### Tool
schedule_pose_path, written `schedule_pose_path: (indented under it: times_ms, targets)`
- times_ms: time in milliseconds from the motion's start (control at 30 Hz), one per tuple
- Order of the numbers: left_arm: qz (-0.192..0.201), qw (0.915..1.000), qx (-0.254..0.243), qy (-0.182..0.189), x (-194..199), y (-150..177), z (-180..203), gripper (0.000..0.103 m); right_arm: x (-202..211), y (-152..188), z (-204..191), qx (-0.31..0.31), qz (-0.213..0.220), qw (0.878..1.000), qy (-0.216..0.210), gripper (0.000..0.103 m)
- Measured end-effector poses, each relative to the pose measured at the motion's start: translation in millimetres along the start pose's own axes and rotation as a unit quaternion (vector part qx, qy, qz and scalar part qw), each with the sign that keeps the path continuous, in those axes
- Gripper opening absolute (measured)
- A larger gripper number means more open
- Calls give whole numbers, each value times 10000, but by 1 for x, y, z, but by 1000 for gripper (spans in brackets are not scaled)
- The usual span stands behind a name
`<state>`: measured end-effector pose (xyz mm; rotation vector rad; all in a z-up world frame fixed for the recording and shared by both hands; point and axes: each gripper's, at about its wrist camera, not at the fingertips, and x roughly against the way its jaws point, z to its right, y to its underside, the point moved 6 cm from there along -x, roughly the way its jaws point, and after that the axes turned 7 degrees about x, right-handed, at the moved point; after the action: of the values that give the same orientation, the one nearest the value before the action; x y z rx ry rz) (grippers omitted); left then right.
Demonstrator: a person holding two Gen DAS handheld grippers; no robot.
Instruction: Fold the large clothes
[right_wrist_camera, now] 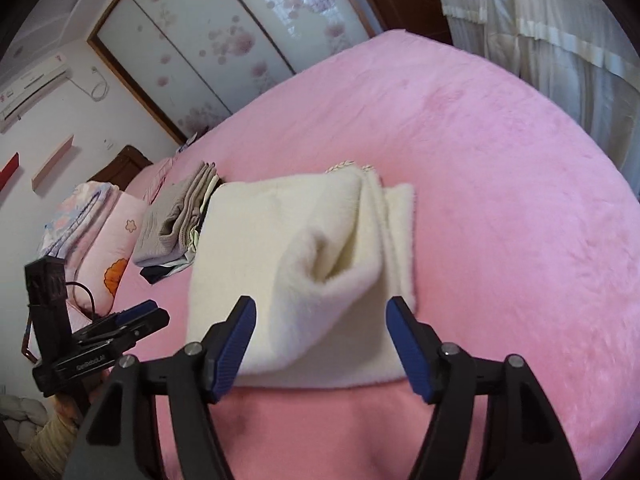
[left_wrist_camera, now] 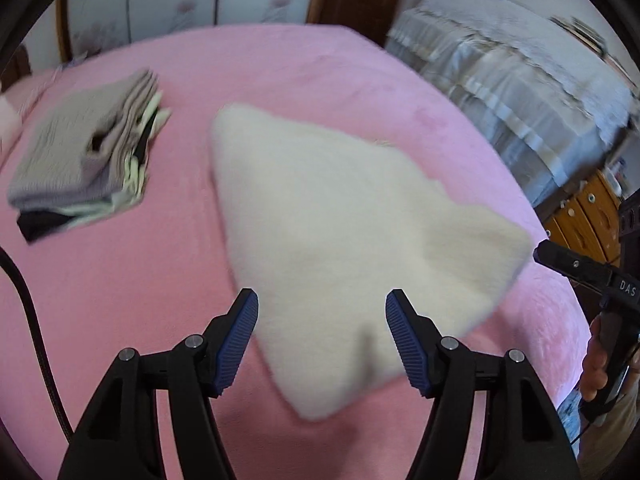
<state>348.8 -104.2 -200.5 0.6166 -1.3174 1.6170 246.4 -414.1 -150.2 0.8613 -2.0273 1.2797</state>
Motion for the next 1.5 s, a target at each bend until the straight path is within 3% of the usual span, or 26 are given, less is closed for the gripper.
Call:
schedule_pose_path:
  times_ms: [167,400,433,467,500,567,667,767,833,933,1033,1267,1333,1433,1467,1500]
  targets:
    - [-560,9975,436,42,-39,-1,-37,65,-49,-1,6,-311,-825,9961,-39,68]
    - [-600,9973,377,211,-61,-10,-39,65,-83,1,25,-679,-1256,9897,-8,67]
    - [-598,9975,328,177,-64,-13,-37,65,-85,0,25,-578,-1260,9903,63,62]
    - [-599,9977,282,129,-66,-15,-35,65,-87,-1,21,-327,-1293,9910,139,37]
    - [-602,9979,241,88,-66,-17,-32,65,-88,-1,18,-138,-1320,9909,244,27]
    - [-528,9986,53,-59,-64,-20,-24,63,-81,0,7,330,-1118,9920,479,23]
    - [-358,9982,-389,-268,-56,-20,-6,50,-40,2,-7,849,-287,9933,726,19]
    - [-157,9972,-652,-320,-51,-14,11,47,-11,24,6,573,269,9946,826,8]
    - [-71,9958,-828,-393,-55,-7,19,47,-19,48,24,343,147,9945,982,8]
    - [161,9879,-1307,-823,-62,6,34,47,-36,81,42,12,-34,9956,940,7]
    - [365,9798,-1589,-1159,-66,13,42,47,-39,83,44,-75,86,9950,994,7]
    - [379,9798,-1602,-1132,-64,15,45,47,-44,90,42,-29,40,9931,1168,8]
    - [239,9832,-1518,-988,-61,12,42,51,-37,80,35,102,-31,9930,1176,10]
    - [-35,9904,-1286,-503,-53,3,36,55,-24,57,23,311,-25,9932,1121,17]
    - [-62,9921,-1201,-364,-48,-2,35,55,-18,45,19,361,64,9937,1059,29]
    - [-33,9935,-1104,-283,-44,-9,31,55,-14,33,17,383,157,9942,988,48]
